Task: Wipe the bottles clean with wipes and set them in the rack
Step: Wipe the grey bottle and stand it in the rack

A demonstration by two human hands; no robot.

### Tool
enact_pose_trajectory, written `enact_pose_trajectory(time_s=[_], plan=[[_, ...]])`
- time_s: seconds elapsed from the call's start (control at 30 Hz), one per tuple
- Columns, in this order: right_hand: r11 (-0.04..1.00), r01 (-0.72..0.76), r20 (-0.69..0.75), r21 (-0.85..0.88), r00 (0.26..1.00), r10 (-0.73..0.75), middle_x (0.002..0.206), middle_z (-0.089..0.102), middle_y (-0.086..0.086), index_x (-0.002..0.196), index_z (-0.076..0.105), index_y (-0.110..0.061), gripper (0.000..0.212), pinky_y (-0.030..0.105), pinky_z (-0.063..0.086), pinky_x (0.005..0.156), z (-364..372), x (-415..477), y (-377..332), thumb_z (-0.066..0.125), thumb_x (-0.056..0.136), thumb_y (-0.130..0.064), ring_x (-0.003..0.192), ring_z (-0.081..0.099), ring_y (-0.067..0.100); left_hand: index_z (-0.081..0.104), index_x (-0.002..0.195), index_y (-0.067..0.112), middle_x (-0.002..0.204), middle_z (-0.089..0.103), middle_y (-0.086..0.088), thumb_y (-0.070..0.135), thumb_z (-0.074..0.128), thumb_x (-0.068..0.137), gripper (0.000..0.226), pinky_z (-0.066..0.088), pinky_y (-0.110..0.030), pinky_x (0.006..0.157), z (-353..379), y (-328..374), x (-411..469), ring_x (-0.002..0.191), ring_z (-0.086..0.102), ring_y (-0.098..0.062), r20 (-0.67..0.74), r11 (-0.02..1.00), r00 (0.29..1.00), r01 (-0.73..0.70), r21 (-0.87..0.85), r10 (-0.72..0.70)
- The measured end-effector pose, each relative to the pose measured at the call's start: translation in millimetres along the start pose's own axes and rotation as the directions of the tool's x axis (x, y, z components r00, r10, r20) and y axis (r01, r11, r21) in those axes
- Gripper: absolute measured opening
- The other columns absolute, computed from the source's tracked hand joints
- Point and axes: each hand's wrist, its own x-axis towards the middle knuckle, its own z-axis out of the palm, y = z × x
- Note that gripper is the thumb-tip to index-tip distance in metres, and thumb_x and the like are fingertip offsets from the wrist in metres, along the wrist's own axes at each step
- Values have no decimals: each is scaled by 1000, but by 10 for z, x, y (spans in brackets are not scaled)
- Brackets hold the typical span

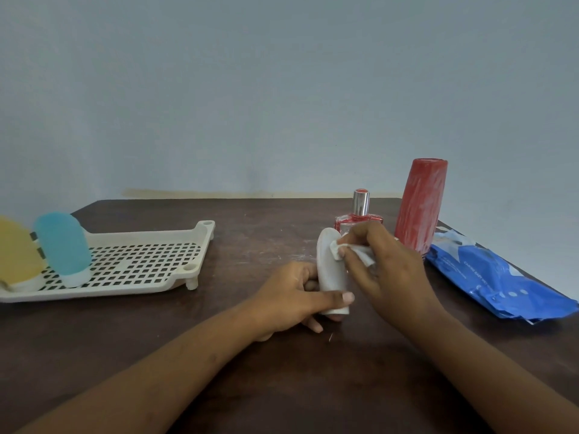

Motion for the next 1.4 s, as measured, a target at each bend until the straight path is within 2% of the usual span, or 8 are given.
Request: enact_pose_trajectory(time_s=[0.1,0.3,0.57,0.8,0.93,1.07,1.3,1.4], plan=[[1000,17,41,-22,999,-16,91,61,-11,98,45,-30,24,10,41,66,14,18,-1,62,88,-15,83,53,3,63,107,13,87,74,-3,19,70,85,24,54,-20,55,-15,-11,9,84,72,-19,-14,1000,1000,-5,0,5],[989,143,161,28,976,-146,83,61,-8,92,42,-28,12,25,43,63,-27,129,-39,53,87,-28,74,54,10,67,101,16,84,74,-3,16,68,86,15,53,-20,57,-73,-33,20,81,72,-17,-7,999,999,-32,-3,32],[977,205,108,-63,974,-197,85,59,-1,97,47,-20,8,25,41,63,185,203,-20,47,89,-22,74,51,12,67,94,18,82,74,-2,15,69,85,10,55,-21,61,-177,-82,84,76,71,-14,-16,999,999,-37,-29,37],[934,351,303,-72,899,-315,84,57,-1,90,56,-12,10,25,38,65,86,209,-99,49,89,-20,77,44,6,67,81,18,77,73,0,7,70,84,12,55,-23,68,-191,-118,114,81,71,-16,-12,999,999,-42,9,42],[896,407,297,-180,891,-345,84,58,2,91,55,-11,12,32,46,57,79,278,16,64,84,-7,79,50,16,66,94,17,83,74,0,12,71,84,13,55,-22,66,-169,-89,112,79,71,-16,-34,999,999,-38,-33,37],[930,312,192,-193,942,-276,87,63,6,92,54,-11,13,39,51,57,82,368,22,62,85,-5,80,57,24,65,99,19,83,73,2,16,73,82,19,56,-22,68,-156,-76,103,79,71,-13,-23,999,999,-40,-25,40],[894,437,387,-104,845,-368,80,58,-6,90,52,-19,5,23,41,60,71,231,-163,48,86,-20,81,43,7,67,97,10,81,71,1,8,72,82,16,59,-32,75,-181,-140,125,86,71,-17,-65,998,996,-66,8,66],[901,406,355,-151,873,-334,80,58,-4,89,52,-18,17,24,47,53,57,258,-145,64,80,-11,80,41,5,67,93,13,84,72,-1,7,73,82,14,58,-33,77,-173,-144,136,86,71,-17,-58,998,996,-66,1,66]])
